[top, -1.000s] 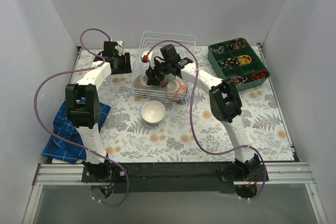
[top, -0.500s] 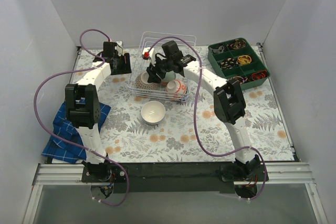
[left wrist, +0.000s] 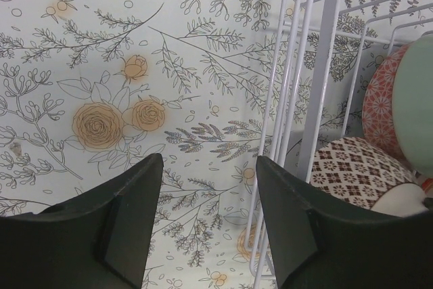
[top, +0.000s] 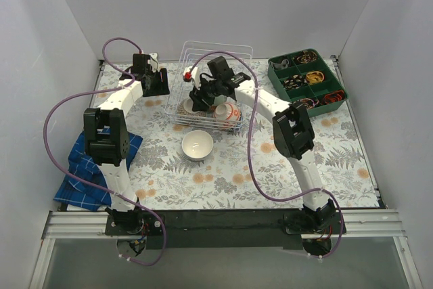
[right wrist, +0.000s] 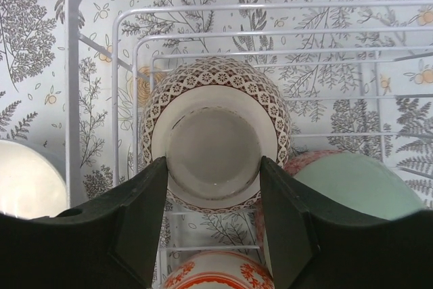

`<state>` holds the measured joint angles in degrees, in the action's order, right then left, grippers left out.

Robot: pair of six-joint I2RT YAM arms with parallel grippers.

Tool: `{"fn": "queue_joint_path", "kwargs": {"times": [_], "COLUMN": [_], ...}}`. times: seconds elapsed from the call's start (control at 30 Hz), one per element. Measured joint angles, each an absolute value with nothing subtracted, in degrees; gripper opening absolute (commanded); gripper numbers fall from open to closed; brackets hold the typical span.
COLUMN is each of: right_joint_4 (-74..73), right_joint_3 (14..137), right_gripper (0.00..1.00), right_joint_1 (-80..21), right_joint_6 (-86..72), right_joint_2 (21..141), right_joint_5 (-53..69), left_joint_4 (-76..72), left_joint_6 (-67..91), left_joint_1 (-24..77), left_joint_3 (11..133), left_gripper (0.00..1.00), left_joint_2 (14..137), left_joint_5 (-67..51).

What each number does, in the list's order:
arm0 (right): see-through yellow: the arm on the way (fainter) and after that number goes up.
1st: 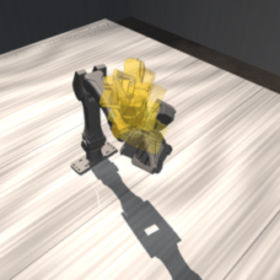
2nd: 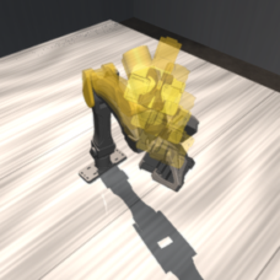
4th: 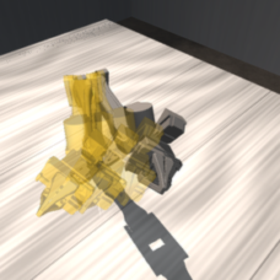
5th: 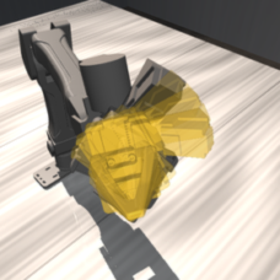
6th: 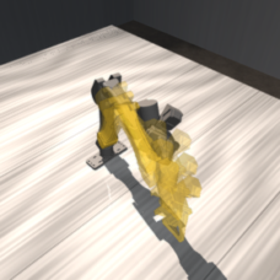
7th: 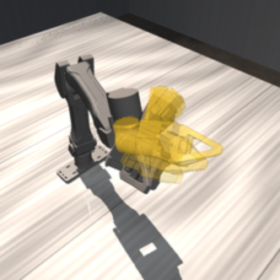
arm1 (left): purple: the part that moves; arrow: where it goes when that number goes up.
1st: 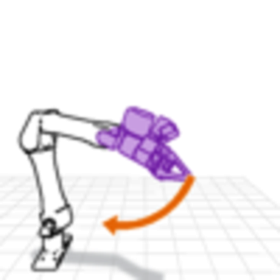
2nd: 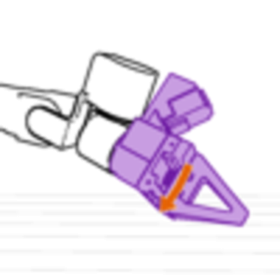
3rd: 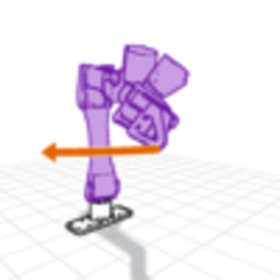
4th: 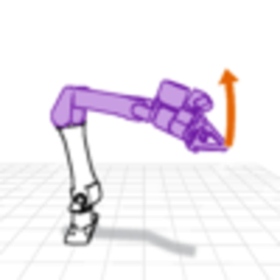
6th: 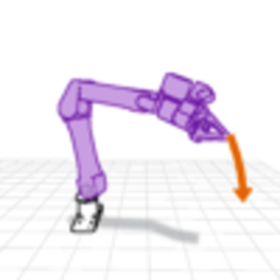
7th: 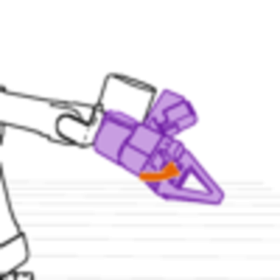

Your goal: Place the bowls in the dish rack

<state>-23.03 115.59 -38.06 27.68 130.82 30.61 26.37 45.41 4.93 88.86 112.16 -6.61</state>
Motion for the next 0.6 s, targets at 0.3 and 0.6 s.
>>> {"fn": "queue_joint_path", "kwargs": {"times": [0.3, 0.6], "right_joint_4": [-22.3, -23.9], "right_joint_3": [115.6, 113.2], "right_gripper": [0.56, 0.63], "right_joint_1": [-38.8, -38.3], "right_joint_6": [27.8, 27.1], "right_joint_2": [132.6, 129.4], "right_joint_5": [30.4, 28.1], "left_joint_4": [26.6, 27.9], "left_joint_6": [45.1, 40.3], "left_joint_1": [4.9, 5.0], "left_joint_3": [88.9, 89.0], "left_gripper": [0.57, 0.62], "left_joint_2": [112.2, 109.2], "left_joint_5": [-6.8, -9.3]}}
